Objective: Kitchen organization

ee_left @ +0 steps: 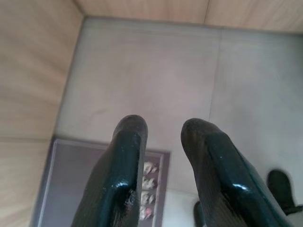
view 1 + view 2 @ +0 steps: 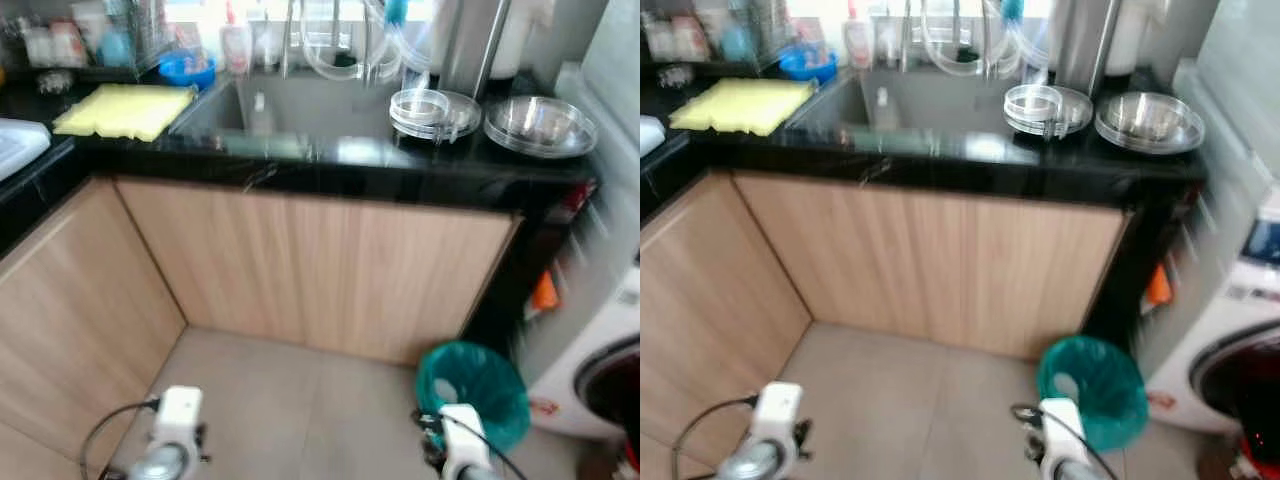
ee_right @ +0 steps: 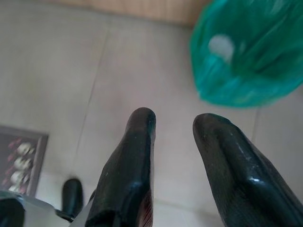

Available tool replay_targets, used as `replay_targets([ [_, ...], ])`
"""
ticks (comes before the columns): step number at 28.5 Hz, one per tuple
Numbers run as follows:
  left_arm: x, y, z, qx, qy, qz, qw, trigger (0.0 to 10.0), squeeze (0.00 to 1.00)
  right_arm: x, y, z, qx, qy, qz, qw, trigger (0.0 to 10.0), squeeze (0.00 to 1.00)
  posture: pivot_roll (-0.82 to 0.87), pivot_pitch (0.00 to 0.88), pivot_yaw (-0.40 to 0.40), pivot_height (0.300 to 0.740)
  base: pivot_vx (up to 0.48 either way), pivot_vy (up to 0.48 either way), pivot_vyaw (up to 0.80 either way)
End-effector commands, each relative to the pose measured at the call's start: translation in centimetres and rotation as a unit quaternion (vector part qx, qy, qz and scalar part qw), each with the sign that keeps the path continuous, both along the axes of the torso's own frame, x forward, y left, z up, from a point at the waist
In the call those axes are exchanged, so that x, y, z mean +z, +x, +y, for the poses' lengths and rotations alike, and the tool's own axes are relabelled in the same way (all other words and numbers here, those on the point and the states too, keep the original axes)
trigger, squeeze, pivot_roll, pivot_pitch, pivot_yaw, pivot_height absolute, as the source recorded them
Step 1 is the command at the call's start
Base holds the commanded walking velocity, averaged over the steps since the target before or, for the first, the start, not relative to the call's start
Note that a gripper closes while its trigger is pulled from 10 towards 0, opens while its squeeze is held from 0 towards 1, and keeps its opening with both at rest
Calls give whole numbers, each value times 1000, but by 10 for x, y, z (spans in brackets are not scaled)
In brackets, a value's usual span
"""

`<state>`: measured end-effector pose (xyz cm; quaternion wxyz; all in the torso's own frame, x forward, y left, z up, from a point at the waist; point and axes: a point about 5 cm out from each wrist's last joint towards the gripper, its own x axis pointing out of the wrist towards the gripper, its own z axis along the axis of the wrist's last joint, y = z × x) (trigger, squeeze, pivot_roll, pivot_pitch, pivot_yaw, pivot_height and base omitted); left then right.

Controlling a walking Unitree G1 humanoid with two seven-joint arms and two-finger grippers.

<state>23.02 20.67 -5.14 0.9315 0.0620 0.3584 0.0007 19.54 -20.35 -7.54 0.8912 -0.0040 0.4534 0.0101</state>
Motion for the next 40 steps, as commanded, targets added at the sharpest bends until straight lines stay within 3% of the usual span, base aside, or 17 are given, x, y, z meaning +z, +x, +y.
replay_targets([
  [1, 2, -1, 14, 8, 14, 2, 1000, 10000, 0, 2, 8, 11, 7, 12, -11, 1000, 10000, 0, -40, 0, 39, 740, 480, 0, 0],
  [16, 3, 0, 14, 4, 14, -1, 1000, 10000, 0, 3, 8, 11, -1, 13, -14, 1000, 10000, 0, -42, 0, 39, 740, 476, 0, 0],
  [34, 2, 0, 10, 5, -1, 3, 1000, 10000, 0, 3, 8, 11, -2, 14, -14, 1000, 10000, 0, -44, 0, 38, 740, 0, 0, -95],
  [40, 1, -1, 9, 6, -6, 4, 1000, 10000, 0, 3, 9, 10, -3, 7, -11, 1000, 10000, 0, -46, 0, 39, 740, 0, 291, 0],
])
